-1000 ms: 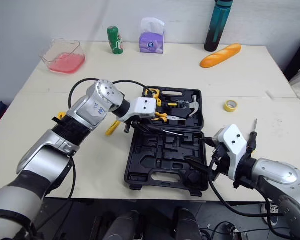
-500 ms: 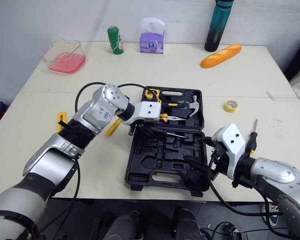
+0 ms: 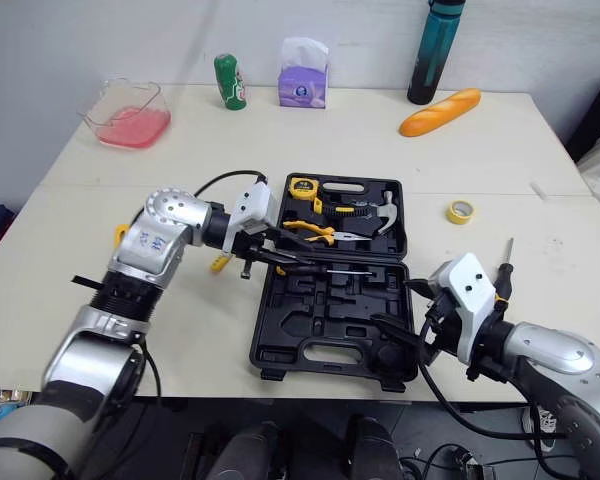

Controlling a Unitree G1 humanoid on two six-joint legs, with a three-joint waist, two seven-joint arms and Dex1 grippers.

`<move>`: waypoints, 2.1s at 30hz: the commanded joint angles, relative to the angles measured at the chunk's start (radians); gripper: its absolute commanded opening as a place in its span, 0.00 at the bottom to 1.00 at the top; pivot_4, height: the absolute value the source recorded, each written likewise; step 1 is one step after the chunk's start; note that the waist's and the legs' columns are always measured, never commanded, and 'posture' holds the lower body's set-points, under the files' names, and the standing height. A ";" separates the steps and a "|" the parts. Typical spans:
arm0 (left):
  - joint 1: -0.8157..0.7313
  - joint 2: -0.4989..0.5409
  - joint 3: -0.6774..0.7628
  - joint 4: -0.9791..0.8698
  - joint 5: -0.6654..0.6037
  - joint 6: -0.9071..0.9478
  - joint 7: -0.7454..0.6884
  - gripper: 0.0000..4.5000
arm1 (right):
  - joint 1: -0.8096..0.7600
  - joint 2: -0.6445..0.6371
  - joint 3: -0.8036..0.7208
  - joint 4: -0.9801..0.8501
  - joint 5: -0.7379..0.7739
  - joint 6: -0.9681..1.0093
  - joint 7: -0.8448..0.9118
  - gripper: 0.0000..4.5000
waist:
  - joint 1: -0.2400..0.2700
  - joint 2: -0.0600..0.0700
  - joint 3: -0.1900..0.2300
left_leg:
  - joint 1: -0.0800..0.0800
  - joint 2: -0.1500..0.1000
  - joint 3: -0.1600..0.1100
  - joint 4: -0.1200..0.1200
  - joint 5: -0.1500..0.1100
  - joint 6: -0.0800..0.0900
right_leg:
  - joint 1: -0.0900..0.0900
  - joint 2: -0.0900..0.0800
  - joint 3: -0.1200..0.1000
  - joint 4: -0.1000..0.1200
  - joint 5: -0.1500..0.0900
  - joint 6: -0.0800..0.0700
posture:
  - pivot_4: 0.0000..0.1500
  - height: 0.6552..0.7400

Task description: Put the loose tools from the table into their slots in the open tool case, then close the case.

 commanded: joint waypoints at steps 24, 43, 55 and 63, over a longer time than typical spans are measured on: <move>0.085 0.014 -0.270 0.294 0.331 -0.070 0.169 0.02 | 0.013 0.014 0.000 -0.018 0.008 0.008 -0.049 1.00 | -0.017 0.003 -0.036 | 0.025 0.005 0.002 -0.005 -0.011 0.002 | 0.023 -0.002 0.002 -0.009 -0.003 -0.003 | 1.00 0.99; 0.329 0.132 0.236 -0.344 -0.227 0.343 0.179 0.63 | 0.138 -0.014 -0.173 0.209 -0.137 -0.166 0.069 1.00 | -0.047 0.006 -0.031 | 0.013 0.009 0.002 -0.005 -0.010 -0.005 | 0.006 -0.003 0.012 -0.002 -0.005 -0.006 | 1.00 0.99; 1.025 0.305 1.020 -0.552 -0.335 0.558 0.508 0.99 | 0.258 -0.184 -0.534 0.831 -0.293 -0.350 0.305 1.00 | -0.044 0.004 -0.015 | 0.017 0.007 0.006 -0.005 -0.017 -0.004 | 0.007 -0.005 0.018 -0.007 -0.004 -0.004 | 1.00 0.99; 1.137 0.349 1.157 -0.436 -0.329 0.479 0.582 0.99 | 0.052 -0.190 -0.422 1.041 -0.374 -0.452 0.255 1.00 | -0.044 0.009 -0.012 | 0.016 0.009 0.007 -0.007 -0.019 -0.012 | 0.002 -0.005 0.018 -0.004 -0.007 -0.009 | 1.00 0.99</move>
